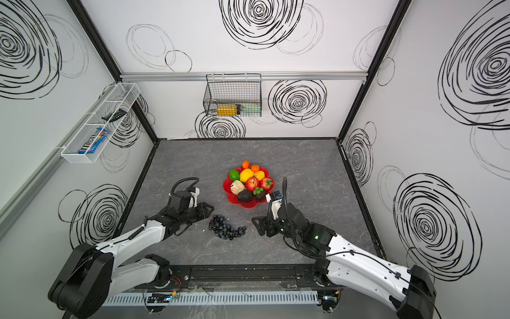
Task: Place and organize the fake fruits in the fruit bowl
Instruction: 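Lower the left gripper onto the dark grape bunch while the right moves nearer, then close the left gripper on the grape stem and lift the bunch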
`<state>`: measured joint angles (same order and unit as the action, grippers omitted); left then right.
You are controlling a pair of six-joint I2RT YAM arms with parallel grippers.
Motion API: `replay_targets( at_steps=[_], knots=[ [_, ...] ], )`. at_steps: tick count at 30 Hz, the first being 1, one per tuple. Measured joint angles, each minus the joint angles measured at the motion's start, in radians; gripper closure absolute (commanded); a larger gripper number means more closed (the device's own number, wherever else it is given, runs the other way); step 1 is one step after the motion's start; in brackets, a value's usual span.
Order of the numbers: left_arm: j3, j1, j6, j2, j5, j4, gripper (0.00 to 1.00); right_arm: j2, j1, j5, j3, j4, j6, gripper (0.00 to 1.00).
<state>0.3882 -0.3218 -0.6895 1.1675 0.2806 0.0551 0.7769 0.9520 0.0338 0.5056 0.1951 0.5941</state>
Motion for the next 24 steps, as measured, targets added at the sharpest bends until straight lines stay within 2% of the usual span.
replay_targets(
  at_steps=[11, 21, 24],
  knots=[
    [-0.023, -0.028, 0.0, 0.025, 0.008, 0.008, 0.76, 0.009, 0.006, 0.005, 0.0, -0.01, 0.007, 0.15],
    [-0.023, -0.051, -0.008, 0.025, 0.005, 0.016, 1.0, 0.011, 0.014, 0.006, 0.0, -0.014, 0.01, 0.15],
    [-0.023, -0.053, -0.01, 0.022, 0.004, 0.015, 1.0, 0.011, 0.014, 0.009, 0.0, -0.014, 0.011, 0.15]
  ],
)
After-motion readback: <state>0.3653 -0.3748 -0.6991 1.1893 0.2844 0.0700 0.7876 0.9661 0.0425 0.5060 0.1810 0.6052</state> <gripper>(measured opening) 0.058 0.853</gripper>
